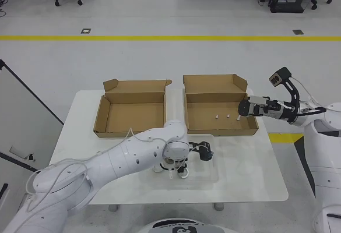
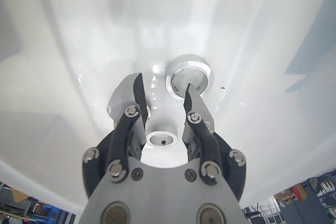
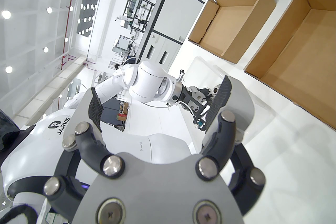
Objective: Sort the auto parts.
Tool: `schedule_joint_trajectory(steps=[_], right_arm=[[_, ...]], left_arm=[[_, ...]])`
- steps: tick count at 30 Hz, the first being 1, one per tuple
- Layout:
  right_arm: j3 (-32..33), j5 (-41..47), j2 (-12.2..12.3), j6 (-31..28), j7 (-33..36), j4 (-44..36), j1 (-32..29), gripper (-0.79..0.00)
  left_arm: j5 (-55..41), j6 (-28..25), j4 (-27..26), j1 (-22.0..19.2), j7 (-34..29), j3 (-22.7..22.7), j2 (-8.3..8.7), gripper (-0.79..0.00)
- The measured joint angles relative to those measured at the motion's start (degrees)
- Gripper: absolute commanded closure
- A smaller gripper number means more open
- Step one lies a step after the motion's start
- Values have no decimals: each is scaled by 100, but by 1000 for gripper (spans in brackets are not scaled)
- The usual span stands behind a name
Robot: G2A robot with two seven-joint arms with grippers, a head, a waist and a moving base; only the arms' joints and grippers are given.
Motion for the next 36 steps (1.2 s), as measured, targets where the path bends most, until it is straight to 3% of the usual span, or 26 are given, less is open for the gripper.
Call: schedule_joint_trajectory(steps=[26,28,30,31,36], right_arm=[[0,0,0,0,0,0,0,-785],[0,0,0,0,0,0,0,-785],[0,0,0,0,0,0,0,-785],[0,0,0,0,0,0,0,-785],[0,0,0,0,0,0,0,-785]], left_arm=[[-50,-99,340,-72,99,236,-204,-314],[-29,-109,372,-60,109,235,-224,-249],[1,-111,412,-47,112,235,-247,-43],[15,-106,431,-41,107,235,-258,0],[109,-66,501,-13,76,231,-323,0]])
